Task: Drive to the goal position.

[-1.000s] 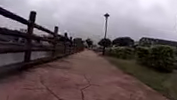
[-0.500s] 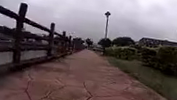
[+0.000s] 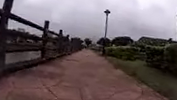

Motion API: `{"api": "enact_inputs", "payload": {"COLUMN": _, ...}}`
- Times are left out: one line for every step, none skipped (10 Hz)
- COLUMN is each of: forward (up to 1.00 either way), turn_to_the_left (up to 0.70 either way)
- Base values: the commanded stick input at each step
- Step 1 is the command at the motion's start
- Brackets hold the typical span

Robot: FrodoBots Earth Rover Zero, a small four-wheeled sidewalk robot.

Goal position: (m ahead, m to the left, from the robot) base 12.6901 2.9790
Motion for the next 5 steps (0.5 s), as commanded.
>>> {"api": "enact_inputs", "payload": {"forward": 1.0, "turn_to_the_left": 0.0}}
{"api": "enact_inputs", "payload": {"forward": 1.0, "turn_to_the_left": 0.0}}
{"api": "enact_inputs", "payload": {"forward": 1.0, "turn_to_the_left": 0.0}}
{"api": "enact_inputs", "payload": {"forward": 1.0, "turn_to_the_left": 0.0}}
{"api": "enact_inputs", "payload": {"forward": 1.0, "turn_to_the_left": 0.0}}
